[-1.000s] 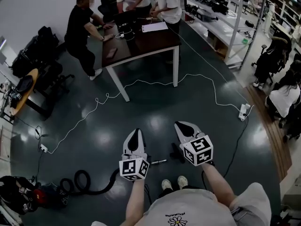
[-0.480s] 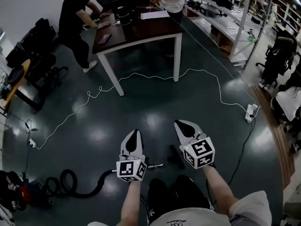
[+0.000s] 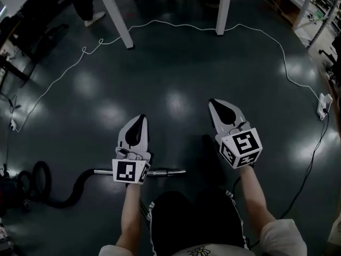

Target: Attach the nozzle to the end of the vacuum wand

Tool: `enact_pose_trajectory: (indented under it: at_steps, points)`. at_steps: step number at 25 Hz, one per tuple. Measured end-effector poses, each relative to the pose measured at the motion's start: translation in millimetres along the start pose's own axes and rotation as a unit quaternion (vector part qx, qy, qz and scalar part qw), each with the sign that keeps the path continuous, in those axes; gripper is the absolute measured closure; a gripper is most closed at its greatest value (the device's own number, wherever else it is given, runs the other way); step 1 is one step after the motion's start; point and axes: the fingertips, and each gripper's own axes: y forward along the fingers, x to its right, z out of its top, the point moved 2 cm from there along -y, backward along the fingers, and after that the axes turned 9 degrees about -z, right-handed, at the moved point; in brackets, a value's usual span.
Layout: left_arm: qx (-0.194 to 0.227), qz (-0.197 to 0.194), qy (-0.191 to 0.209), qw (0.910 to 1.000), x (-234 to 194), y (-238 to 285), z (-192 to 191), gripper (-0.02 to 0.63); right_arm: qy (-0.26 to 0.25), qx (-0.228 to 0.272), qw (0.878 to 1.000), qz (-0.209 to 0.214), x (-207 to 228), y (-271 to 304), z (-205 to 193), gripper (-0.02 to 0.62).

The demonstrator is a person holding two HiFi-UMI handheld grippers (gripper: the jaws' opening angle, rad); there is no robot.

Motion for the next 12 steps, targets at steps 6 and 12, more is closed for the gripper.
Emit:
enact_pose_trajectory:
  at_steps: [6, 12]
  points:
    - [-0.162, -0.201, 0.106, 0.9602, 56.0, -44.4, -139.9, 0.567, -0.053, -0.061, 0.994, 0.069, -9.0, -2.4, -129.6, 0.589]
    - [-0.347, -0.317, 0.136, 0.8721, 107.4, -139.8, -246.1, 0.463, -0.136, -0.147, 0.961, 0.189, -52.1, -51.9, -219.2, 0.589]
